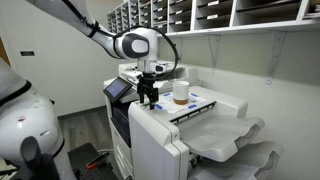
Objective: Move the cup slightly to the bottom on the machine
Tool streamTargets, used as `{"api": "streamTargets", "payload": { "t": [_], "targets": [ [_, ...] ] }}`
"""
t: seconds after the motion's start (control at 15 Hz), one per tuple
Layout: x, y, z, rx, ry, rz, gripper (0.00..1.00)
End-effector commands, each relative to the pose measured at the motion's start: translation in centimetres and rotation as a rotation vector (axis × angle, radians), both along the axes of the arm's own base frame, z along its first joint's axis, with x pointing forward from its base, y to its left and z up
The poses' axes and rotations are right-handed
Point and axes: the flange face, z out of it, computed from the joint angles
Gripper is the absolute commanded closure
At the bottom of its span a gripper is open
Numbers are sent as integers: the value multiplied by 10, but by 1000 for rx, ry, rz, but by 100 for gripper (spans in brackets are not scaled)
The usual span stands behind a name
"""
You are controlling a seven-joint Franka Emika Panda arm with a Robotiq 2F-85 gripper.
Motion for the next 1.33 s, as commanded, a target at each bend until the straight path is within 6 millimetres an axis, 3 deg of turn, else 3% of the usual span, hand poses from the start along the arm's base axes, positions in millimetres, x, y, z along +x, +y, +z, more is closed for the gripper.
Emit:
{"api": "streamTargets", "payload": {
  "t": [0.0, 0.2, 0.33, 0.53, 0.8, 0.93, 1.07, 1.27],
  "targets": [
    [0, 0, 0, 0, 1, 0, 0],
    [0, 0, 0, 0, 1, 0, 0],
    [6, 2, 11, -5, -29, 15, 0],
    [25, 0, 44, -17, -102, 1, 0],
    [61, -11, 97, 16, -269, -197, 0],
    [82, -21, 112, 32, -325, -303, 0],
    [103, -32, 116, 47, -348, -411, 0],
    [133, -51, 105, 49, -310, -546, 0]
  ]
}}
